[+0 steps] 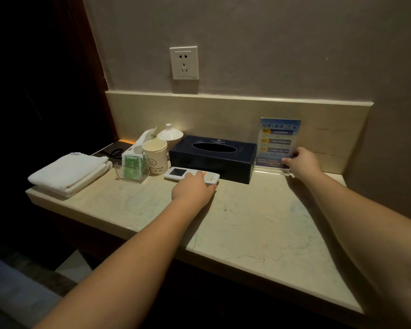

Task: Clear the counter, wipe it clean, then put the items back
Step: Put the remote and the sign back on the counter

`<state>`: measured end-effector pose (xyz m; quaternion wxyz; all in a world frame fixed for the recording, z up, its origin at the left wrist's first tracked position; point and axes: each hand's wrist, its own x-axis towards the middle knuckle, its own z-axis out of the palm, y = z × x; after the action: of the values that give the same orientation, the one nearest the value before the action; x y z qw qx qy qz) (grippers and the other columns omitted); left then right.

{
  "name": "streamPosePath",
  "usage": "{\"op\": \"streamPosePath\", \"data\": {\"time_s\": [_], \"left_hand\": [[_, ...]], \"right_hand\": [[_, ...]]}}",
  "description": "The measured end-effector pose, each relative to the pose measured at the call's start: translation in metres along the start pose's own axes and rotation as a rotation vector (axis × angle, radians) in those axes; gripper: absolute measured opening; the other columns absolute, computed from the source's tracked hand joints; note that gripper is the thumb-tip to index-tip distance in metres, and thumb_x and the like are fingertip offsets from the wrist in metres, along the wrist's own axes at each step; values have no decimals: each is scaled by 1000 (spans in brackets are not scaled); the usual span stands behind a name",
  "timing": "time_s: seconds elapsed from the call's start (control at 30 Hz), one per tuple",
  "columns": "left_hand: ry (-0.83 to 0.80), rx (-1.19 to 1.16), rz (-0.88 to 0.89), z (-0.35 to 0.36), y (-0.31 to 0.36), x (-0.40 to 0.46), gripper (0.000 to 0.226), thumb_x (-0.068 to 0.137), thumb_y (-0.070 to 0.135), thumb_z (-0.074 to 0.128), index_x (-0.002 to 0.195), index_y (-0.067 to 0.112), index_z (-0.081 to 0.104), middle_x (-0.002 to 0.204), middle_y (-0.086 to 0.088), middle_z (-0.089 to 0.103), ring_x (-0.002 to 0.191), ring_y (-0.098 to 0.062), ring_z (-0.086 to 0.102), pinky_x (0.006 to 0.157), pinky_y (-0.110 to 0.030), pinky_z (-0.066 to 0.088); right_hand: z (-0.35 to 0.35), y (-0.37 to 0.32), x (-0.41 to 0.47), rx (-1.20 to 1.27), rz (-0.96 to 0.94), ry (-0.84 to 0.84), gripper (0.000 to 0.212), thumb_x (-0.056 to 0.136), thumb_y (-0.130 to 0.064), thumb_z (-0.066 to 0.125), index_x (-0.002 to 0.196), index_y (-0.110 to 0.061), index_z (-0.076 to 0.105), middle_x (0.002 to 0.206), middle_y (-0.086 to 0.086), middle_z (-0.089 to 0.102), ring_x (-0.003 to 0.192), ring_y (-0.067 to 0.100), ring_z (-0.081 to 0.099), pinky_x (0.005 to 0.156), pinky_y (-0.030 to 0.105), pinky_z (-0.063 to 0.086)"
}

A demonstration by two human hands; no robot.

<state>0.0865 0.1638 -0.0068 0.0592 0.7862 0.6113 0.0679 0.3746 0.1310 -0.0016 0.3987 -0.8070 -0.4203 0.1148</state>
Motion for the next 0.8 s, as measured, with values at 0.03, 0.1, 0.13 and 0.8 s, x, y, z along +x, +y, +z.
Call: {"op": "streamPosePath", "data": {"time_s": [0.03,0.1,0.13,0.8], "left_hand": [[4,3,0,0,1,1,61,95,56,41,146,23,34,141,-8,46,119,-26,53,79,-39,54],[6,4,-3,0,3,3,61,95,56,41,145,22,34,139,-8,47,118,-26,54,78,-38,53],[6,5,-6,0,4,4,61,95,56,41,146,22,34,139,-9,47,118,-26,54,78,-38,53],[-14,-61,-31,-4,5,-1,66,93,50,51,147,21,30,143,-8,44,123,-26,51,86,-39,51]], "right_hand": [[1,0,0,-19,-5,20,19,92,-24,61,108,-16,59,101,3,65,89,24,61,79,42,51],[2,0,1,-39,-10,56,17,91,-25,61,106,-16,60,100,4,66,87,24,60,76,40,50],[3,0,2,-43,-11,68,16,91,-25,62,105,-17,60,100,4,66,88,24,61,77,41,50],[-4,0,-4,-51,-19,-12,29,90,-23,63,116,-13,54,111,6,64,96,25,60,80,39,49]]}}
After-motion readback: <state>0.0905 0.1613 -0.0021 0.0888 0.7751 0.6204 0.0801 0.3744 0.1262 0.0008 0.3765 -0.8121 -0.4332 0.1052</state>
